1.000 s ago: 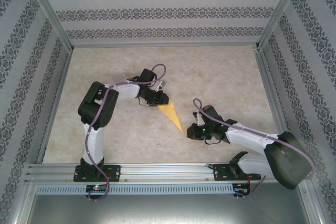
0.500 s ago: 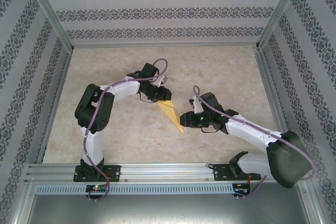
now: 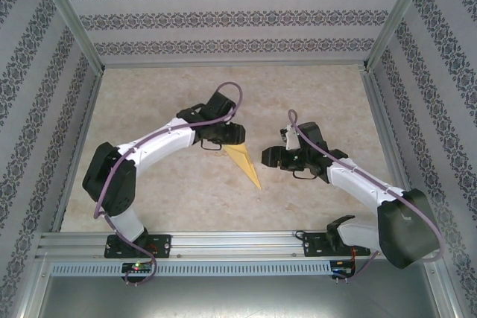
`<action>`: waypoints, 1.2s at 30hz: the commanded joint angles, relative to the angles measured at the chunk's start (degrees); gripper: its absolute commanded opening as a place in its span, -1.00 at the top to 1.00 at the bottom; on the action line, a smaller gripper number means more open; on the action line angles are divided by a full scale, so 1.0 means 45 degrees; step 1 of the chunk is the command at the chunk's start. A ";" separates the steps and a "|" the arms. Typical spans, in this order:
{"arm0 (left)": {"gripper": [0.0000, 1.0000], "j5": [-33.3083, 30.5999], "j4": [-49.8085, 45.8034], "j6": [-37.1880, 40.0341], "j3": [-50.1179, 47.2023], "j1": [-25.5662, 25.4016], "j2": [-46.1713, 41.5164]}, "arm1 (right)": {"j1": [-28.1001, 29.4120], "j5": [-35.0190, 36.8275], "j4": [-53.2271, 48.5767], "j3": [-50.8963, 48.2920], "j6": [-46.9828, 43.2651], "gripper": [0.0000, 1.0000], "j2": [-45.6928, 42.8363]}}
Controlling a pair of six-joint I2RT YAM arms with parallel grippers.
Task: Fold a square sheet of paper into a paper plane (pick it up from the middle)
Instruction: Fold the wing for the fifth time at the center of the table, then turn over a paper plane at the center of the table.
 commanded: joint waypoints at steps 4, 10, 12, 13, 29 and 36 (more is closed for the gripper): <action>-0.07 -0.3682 -0.0699 -0.2576 -0.0121 -0.1741 0.0429 | -0.1039 -0.0438 0.0064 -0.0477 -0.0194 -0.19 -0.0869; -0.07 -0.4365 -0.0586 -0.3828 0.0255 -0.2633 0.1708 | -0.1802 -0.0718 -0.0128 -0.0891 -0.0323 -0.20 -0.1419; -0.06 -0.4572 -0.0848 -0.3904 0.0577 -0.2832 0.2238 | -0.1996 -0.0828 -0.0229 -0.0977 -0.0385 -0.21 -0.1539; -0.05 -0.4663 -0.0895 -0.3900 0.0710 -0.2914 0.2472 | -0.2087 -0.0844 -0.0272 -0.1048 -0.0393 -0.21 -0.1616; 0.51 -0.4355 -0.0936 -0.3412 0.0598 -0.2987 0.2874 | -0.2526 -0.1274 -0.0273 -0.1685 -0.0542 -0.22 -0.1975; 0.62 -0.4336 -0.0619 -0.3548 -0.0251 -0.2984 0.2122 | -0.2519 -0.1440 -0.0310 -0.1704 -0.0550 -0.22 -0.1908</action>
